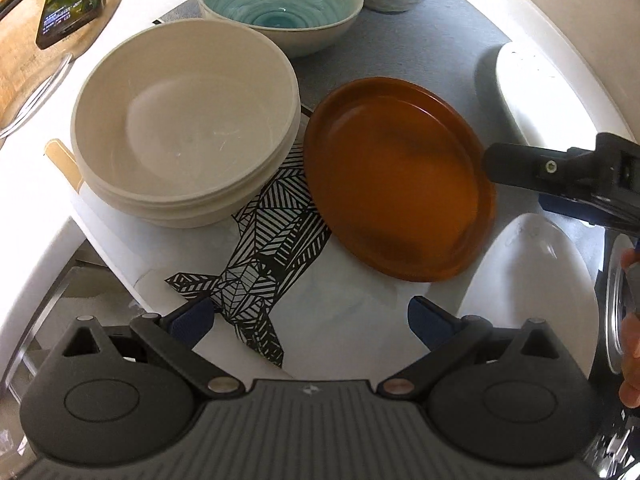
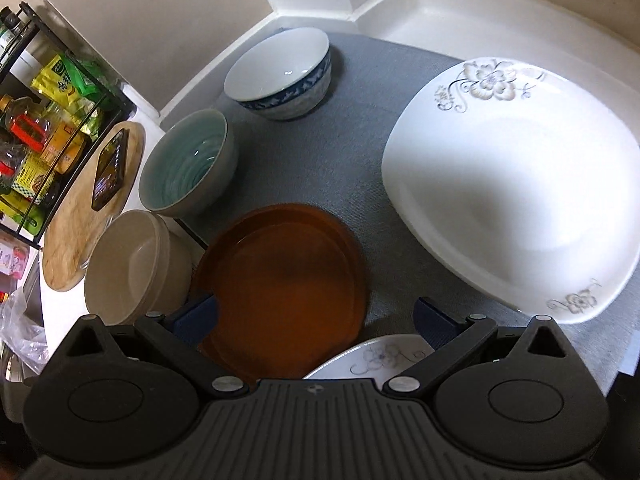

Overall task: Organize plates and bowls
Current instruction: 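Move both grippers down toward the rim of the orange plate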

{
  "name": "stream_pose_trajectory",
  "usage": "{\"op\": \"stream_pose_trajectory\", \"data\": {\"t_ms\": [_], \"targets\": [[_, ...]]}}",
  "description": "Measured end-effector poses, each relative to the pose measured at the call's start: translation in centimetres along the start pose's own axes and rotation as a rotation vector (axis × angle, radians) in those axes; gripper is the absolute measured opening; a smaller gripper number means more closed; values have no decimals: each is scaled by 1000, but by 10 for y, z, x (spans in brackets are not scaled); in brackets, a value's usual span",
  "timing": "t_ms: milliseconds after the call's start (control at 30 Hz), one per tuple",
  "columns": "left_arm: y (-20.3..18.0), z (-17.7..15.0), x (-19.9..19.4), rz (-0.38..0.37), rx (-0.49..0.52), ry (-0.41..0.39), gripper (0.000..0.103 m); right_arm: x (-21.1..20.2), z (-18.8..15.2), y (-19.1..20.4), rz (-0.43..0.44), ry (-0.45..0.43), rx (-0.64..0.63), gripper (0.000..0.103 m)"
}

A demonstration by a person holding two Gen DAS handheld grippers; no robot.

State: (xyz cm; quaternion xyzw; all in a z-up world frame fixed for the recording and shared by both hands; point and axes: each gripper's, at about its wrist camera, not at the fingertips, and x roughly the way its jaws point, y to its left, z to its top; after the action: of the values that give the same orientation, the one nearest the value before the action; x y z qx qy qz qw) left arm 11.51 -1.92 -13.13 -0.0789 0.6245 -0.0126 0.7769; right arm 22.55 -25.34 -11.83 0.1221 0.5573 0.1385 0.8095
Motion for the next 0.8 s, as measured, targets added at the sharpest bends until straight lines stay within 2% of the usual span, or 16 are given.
{"op": "stream_pose_trajectory", "data": {"t_ms": [233,567,700,800], "targets": [[-3,3,4,-7,-47,8,103,12,7,-1,0,21,-23,103],[-3,16,7,-63,-119,49,103,25,11,-5,-7,54,-34,103],[4,21,10,-110,-179,61,103,31,12,-7,-10,71,-23,103],[11,20,10,-147,-260,47,103,37,12,-8,-13,83,-17,103]]}}
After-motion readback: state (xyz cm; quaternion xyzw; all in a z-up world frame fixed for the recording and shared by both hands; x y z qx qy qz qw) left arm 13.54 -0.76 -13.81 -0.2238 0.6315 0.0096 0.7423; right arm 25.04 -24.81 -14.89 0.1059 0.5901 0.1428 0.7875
